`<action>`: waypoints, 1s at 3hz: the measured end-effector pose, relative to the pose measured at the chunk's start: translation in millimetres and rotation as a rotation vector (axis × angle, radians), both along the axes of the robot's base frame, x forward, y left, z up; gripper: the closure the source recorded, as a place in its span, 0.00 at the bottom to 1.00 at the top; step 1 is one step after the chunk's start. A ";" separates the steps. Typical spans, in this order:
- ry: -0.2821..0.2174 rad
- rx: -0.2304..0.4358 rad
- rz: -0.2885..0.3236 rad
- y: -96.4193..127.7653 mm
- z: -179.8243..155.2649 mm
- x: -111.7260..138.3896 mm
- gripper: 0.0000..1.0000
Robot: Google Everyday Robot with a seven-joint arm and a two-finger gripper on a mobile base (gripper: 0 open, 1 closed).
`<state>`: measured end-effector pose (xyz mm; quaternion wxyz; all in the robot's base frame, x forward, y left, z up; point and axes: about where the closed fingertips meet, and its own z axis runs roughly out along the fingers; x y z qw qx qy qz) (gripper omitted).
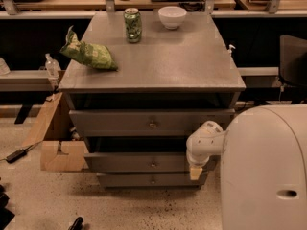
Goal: Open middle drawer
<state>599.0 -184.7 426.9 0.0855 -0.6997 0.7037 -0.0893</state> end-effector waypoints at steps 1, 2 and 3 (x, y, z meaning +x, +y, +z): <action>0.074 -0.012 -0.016 -5.5 -7.7 -1.2 0.50; 0.085 -0.014 -0.021 -7.1 -6.1 -2.9 0.73; 0.085 -0.014 -0.021 -7.2 -5.2 -3.1 0.96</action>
Offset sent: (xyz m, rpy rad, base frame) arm -0.0241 -0.0236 -0.0161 -0.0393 0.1993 -0.0719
